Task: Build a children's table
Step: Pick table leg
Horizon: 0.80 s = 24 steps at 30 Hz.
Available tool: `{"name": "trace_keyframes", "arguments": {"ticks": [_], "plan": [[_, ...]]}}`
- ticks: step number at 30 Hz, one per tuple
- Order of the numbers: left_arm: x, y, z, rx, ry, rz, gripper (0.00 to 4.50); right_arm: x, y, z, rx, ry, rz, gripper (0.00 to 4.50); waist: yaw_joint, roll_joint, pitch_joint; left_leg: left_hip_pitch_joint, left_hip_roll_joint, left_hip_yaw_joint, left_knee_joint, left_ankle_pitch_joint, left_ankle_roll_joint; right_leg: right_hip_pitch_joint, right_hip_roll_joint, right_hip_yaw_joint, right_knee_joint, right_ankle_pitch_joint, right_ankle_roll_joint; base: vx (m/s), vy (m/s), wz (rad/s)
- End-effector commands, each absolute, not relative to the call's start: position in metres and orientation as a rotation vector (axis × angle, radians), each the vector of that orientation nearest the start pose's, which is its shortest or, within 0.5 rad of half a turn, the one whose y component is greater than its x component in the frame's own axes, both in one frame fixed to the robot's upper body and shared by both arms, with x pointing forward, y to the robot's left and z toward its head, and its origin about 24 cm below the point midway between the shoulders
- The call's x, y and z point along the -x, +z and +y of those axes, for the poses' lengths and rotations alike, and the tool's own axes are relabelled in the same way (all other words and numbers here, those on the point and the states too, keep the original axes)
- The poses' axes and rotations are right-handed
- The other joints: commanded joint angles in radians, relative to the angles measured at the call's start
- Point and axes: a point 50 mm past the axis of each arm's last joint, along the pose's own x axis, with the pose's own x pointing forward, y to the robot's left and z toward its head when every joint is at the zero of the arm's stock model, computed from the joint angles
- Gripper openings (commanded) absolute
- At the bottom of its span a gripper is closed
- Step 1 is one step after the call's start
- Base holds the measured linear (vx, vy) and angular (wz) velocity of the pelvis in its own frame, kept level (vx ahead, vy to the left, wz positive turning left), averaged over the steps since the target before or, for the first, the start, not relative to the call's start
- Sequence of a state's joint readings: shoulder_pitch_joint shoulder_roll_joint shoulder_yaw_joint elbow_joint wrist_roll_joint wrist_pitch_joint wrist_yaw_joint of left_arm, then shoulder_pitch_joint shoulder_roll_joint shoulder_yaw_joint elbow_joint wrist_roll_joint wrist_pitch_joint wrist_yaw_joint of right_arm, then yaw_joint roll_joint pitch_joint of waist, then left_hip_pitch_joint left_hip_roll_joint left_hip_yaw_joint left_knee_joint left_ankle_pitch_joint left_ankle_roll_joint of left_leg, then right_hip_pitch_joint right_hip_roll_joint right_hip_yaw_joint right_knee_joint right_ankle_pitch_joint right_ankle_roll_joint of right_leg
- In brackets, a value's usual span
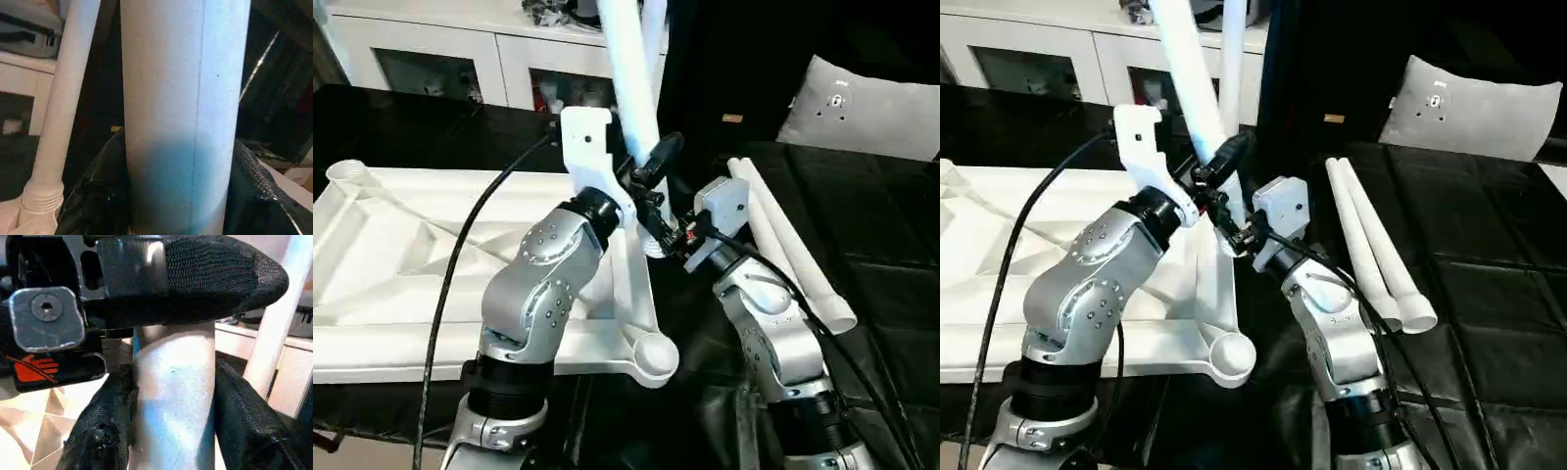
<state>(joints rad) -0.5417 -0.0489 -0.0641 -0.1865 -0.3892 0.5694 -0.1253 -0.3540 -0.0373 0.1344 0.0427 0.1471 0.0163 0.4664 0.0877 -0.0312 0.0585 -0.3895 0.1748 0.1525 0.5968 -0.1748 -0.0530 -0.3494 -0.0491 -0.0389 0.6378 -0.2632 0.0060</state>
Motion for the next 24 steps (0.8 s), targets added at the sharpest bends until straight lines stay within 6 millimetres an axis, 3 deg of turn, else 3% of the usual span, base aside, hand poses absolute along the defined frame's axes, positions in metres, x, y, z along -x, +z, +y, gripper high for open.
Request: {"name": "trace_keyframes", "arguments": {"ticks": [1,8,14,18,19,24], "plan": [[-0.310,0.190,0.058,0.304,-0.573,-0.131,1.91,-0.299,0.125,-0.076,-0.016,0.708,-0.267,2.43,-0.006,0.009,-0.065,0.024,0.053,-0.012,-0.065,-0.084,0.004,0.034,-0.081,0.047,-0.064,0.186,-0.175,0.000,0.000,0.00],[-0.320,0.187,0.074,0.271,-0.542,-0.088,1.90,-0.298,0.121,-0.082,-0.016,0.761,-0.209,3.02,-0.007,0.010,-0.067,0.024,0.052,-0.013,-0.064,-0.086,0.003,0.037,-0.081,0.046,-0.062,0.198,-0.180,0.000,0.000,0.00],[-0.325,0.189,0.089,0.251,-0.544,-0.075,1.90,-0.290,0.120,-0.090,-0.062,0.828,-0.162,3.45,-0.003,0.019,-0.069,0.027,0.052,-0.015,-0.063,-0.078,0.006,0.038,-0.081,0.045,-0.060,0.224,-0.188,0.000,0.000,0.00],[-0.327,0.195,0.099,0.238,-0.589,-0.063,1.90,-0.288,0.128,-0.105,-0.192,0.855,-0.155,3.89,0.002,0.019,-0.069,0.027,0.054,-0.016,-0.065,-0.093,0.005,0.037,-0.082,0.043,-0.060,0.206,-0.203,0.000,0.000,0.00],[-0.327,0.196,0.102,0.230,-0.611,-0.048,1.90,-0.292,0.131,-0.113,-0.298,0.826,-0.112,3.89,0.000,0.016,-0.068,0.029,0.053,-0.015,-0.067,-0.093,0.005,0.037,-0.082,0.044,-0.059,0.202,-0.209,0.000,0.000,0.00],[-0.322,0.204,0.106,0.298,-0.742,-0.016,1.90,-0.298,0.145,-0.131,-0.387,0.893,-0.054,4.37,0.005,0.014,-0.065,0.028,0.049,-0.011,-0.066,-0.096,-0.013,0.035,-0.083,0.043,-0.063,0.136,-0.221,0.000,0.000,0.00]]}}
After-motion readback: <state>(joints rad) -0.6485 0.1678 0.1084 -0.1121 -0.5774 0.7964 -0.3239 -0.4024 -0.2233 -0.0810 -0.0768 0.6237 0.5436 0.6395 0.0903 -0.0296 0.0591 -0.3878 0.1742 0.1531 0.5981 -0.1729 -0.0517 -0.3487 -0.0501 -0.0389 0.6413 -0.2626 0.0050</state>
